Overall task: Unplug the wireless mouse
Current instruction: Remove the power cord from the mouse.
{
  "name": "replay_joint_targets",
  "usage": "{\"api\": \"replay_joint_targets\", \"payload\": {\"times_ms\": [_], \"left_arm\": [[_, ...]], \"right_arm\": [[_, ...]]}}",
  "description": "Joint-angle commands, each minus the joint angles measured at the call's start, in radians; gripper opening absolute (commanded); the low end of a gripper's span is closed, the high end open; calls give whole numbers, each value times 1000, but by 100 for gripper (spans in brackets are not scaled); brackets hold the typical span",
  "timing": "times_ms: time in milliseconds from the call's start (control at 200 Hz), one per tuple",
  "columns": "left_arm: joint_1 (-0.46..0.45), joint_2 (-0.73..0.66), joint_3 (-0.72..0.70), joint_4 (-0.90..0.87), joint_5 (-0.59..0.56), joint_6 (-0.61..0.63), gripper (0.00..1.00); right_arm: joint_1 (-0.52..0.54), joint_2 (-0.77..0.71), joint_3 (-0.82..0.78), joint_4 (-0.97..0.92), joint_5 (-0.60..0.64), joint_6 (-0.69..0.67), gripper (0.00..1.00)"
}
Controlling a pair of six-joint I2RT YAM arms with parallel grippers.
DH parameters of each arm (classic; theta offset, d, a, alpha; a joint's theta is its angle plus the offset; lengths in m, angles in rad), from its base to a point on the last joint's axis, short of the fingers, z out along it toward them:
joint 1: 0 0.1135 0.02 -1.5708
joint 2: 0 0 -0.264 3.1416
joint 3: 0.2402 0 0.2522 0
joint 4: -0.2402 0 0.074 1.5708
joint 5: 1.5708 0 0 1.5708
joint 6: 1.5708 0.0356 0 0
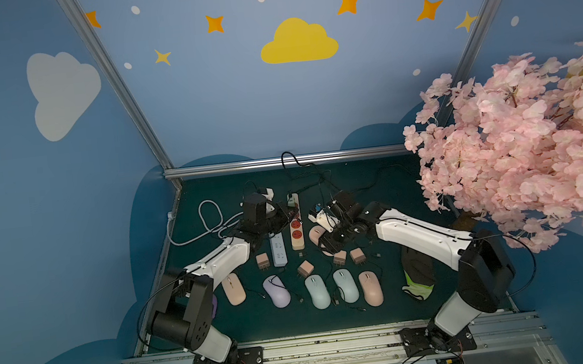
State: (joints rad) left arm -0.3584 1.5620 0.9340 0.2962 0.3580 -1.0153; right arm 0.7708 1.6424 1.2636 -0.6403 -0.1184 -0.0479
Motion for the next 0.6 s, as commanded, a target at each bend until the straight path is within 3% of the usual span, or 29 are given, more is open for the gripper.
{"api": "replay_joint_targets", "payload": {"times_ms": [0, 190, 380, 596], "left_arm": [[15, -27, 43, 33, -19, 1, 4], [17, -19, 50, 22, 12, 18, 4], [17, -38, 49, -114, 60, 164, 4], [16, -52, 106, -434, 44, 385, 4]], "right_arm": [[12, 16, -12, -103, 52, -18, 0], [-31, -67, -61, -4, -38, 96, 0], [-87, -46, -11, -58, 133, 294, 0], [-175, 114, 161, -177, 188, 359, 0]]}}
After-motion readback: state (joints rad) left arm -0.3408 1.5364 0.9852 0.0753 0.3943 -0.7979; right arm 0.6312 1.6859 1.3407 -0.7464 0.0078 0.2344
